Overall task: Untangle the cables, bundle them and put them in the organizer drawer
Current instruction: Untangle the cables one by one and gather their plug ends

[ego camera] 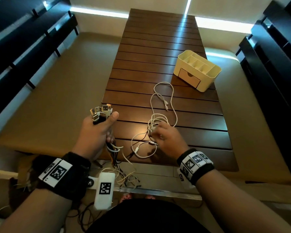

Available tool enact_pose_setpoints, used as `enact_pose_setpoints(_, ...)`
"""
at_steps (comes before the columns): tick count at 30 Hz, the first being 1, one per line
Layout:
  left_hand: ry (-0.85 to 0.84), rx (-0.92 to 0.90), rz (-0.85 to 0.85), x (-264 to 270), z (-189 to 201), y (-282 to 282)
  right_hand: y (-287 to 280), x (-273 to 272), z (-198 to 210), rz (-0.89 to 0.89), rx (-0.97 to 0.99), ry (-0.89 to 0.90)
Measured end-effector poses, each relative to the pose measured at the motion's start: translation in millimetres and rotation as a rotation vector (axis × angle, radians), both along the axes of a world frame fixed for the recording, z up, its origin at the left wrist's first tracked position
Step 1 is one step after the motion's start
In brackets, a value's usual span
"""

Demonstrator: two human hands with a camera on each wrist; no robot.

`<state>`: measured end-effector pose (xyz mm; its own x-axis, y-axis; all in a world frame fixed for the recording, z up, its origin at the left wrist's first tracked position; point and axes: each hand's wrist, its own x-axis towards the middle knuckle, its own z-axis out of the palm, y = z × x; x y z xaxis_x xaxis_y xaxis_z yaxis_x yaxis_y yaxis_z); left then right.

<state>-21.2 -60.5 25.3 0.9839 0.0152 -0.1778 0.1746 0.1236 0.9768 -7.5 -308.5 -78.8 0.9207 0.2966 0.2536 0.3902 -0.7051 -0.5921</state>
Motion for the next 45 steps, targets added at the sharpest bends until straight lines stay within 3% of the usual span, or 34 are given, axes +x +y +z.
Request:
enact_pose_setpoints(6,-0.003,0.003,-0.021,2,0,-1,38,-4,-29,0.142,-0.046,0.167)
enact_pose_setpoints(10,-0.01,0.004,-0.026,0,2,-1,52,1,-48,0.199,-0.222,0.203)
enact_pose_setpoints(20,0.0,-0.005,-0.022,2,1,7,46,6,-42,0.029,-0.355,0.25)
enact_pose_setpoints(24,-0.002,-0.008,-0.014,4,1,7,40,7,-15,-0.216,-0.1,0.409)
enact_pose_setpoints(27,-0.032,-0.012,-0.025,6,3,2,35,5,14,-0.319,0.342,0.529)
enact_pose_setpoints(29,-0.046,-0.033,-0.031,9,5,-3,35,5,40,-0.356,0.585,0.539)
enact_pose_setpoints(33,-0.04,-0.038,-0.07,17,5,-14,41,5,90,-0.282,0.881,0.505)
enact_pose_setpoints(37,-0.088,0.013,-0.093,21,7,-31,49,-4,118,-0.159,1.032,0.433)
enact_pose_setpoints(45,-0.168,-0.133,-0.242,15,18,-52,52,-8,126,-0.052,1.107,0.336)
